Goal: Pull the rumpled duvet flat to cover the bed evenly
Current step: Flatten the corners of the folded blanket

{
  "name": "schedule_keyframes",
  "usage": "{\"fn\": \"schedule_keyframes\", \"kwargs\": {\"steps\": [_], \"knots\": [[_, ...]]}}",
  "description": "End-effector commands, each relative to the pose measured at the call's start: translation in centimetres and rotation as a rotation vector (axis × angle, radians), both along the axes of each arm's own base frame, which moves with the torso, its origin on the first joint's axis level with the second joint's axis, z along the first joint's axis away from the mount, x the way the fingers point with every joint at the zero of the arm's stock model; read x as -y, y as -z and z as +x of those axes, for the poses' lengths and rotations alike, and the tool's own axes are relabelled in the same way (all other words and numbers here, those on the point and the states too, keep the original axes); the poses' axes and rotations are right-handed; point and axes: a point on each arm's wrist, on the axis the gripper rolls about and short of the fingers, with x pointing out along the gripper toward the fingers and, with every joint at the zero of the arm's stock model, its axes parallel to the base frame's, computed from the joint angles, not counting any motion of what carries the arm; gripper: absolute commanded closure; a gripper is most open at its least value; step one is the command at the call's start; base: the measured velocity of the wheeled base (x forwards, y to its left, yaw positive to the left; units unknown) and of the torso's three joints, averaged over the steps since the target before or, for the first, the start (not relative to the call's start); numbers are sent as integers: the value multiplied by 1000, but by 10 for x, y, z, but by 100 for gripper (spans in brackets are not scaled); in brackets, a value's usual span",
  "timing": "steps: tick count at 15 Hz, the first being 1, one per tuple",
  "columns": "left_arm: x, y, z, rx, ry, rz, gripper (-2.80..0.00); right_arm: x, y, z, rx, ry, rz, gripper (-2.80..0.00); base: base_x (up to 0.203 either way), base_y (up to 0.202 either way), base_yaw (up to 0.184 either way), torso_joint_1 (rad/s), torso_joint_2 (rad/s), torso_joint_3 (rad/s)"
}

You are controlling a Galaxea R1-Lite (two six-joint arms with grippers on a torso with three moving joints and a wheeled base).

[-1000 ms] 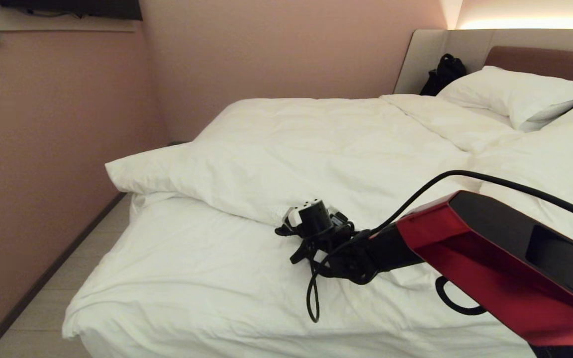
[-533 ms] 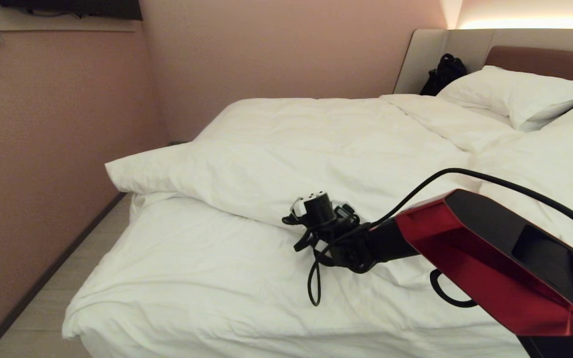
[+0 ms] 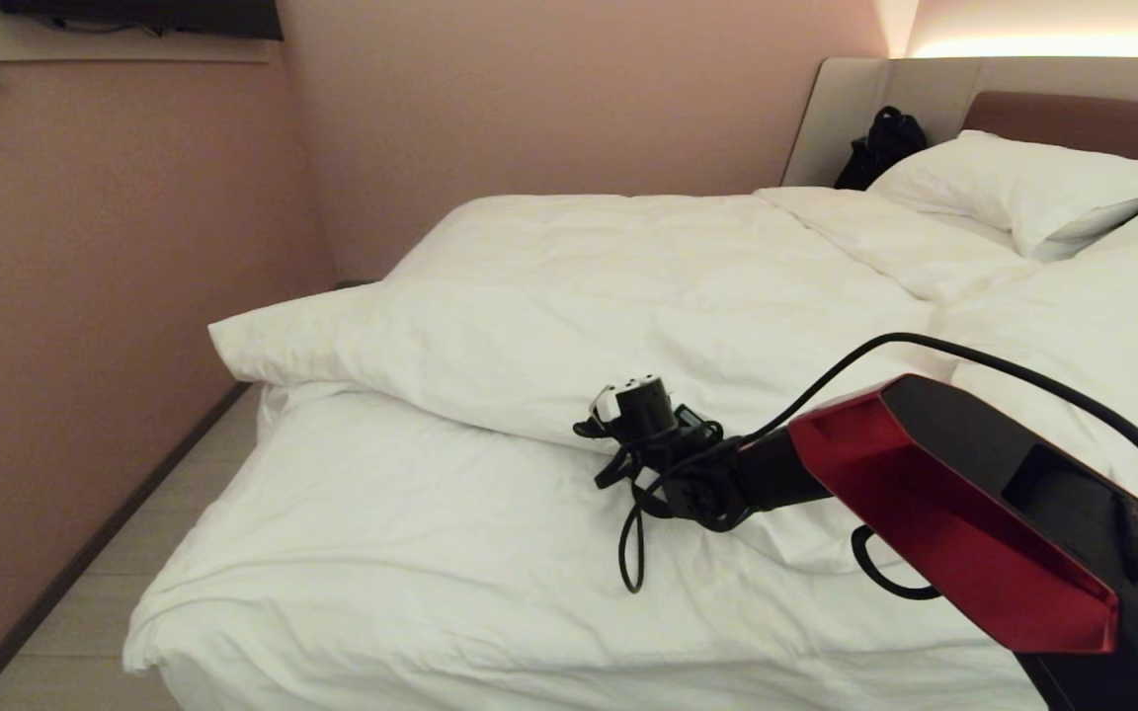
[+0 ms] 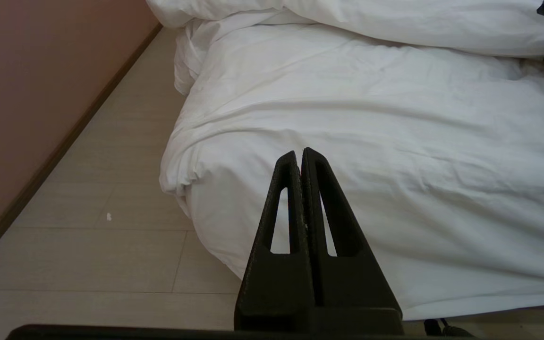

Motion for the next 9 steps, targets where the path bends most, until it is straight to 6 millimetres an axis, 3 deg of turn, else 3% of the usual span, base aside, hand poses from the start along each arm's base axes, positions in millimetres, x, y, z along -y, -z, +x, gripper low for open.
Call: {"fn": "schedule_keyframes", "kwargs": {"steps": [1,5,7,9], "knots": [[0,0,0,-1,-1,0,0,0,-3,0,7,1,2,0,0,0,0,0,0,0],[0,0,0,-1,-1,0,0,-2,-12,-2,31,-4,29,0,0,0,0,0,0,0],[0,0,0,-1,-1,0,0,-1,-23,-2,61,-2,53,0,0,0,0,0,0,0],[0,0,0,-1,-1,0,0,2,-46,-6,99,-1,81,0,0,0,0,0,0,0]]}}
